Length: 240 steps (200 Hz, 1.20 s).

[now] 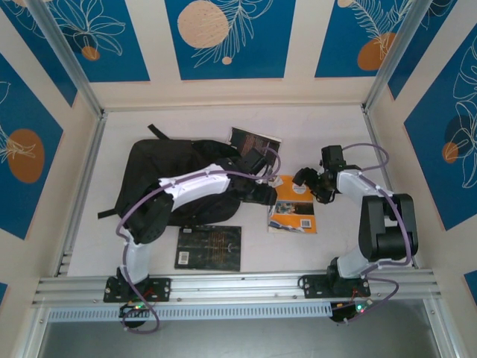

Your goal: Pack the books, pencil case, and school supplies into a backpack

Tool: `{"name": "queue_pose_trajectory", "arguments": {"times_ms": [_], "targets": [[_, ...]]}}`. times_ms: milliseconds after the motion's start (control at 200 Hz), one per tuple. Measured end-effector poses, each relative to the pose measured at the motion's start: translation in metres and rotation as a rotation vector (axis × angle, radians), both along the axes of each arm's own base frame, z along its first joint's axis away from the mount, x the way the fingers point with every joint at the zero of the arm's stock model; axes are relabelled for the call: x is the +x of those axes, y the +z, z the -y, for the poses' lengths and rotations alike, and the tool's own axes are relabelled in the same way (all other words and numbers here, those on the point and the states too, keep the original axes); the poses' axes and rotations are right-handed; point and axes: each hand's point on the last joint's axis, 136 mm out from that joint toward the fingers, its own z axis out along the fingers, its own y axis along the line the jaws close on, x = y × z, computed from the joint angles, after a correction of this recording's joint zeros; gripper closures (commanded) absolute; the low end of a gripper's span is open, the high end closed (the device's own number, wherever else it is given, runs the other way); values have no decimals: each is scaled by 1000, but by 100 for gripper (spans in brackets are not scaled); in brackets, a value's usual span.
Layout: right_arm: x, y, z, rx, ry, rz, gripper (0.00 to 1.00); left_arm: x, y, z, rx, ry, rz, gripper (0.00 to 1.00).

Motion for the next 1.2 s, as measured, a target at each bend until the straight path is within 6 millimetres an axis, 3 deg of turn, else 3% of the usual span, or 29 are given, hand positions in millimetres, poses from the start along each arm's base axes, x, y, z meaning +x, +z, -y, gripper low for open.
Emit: {"name": "queue_pose_trajectory", "arguments": {"times_ms": [125,440,690,980,1200], "targets": [[-4,-15,2,-24,6,-83,14,1,-15,7,-4,11,-37,44],[-11,-12,-19,13,75,-95,22,3,-37,18,-8,12,-79,45],[-27,-8,-26,115,40,-57,24,3,-44,10,31,12,-86,48],[-45,3,-46,318,21,8,35,9,-45,-14,111,25,-60,51],[-53,23,-65,446,76,84,41,14,-46,-24,133,32,-51,52]]}}
